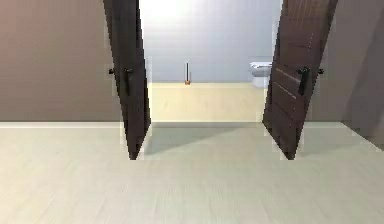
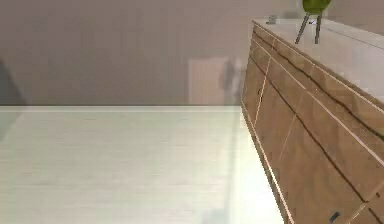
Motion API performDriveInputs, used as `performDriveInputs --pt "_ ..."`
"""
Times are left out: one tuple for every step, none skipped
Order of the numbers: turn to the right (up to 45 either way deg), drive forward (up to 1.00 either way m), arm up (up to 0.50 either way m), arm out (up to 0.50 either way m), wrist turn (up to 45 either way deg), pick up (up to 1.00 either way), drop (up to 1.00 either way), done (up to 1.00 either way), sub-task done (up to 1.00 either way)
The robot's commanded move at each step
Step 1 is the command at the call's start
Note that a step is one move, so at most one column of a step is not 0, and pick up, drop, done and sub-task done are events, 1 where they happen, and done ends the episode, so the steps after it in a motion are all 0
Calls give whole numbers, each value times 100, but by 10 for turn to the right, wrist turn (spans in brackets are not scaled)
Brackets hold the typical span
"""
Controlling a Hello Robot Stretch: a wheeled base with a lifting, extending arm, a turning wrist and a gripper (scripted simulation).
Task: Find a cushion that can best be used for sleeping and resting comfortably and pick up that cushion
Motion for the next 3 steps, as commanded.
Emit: performDriveInputs --pt "-450 0 0 0 0 0 0 0 0" --pt "-300 0 0 0 0 0 0 0 0" --pt "0 100 0 0 0 0 0 0 0"
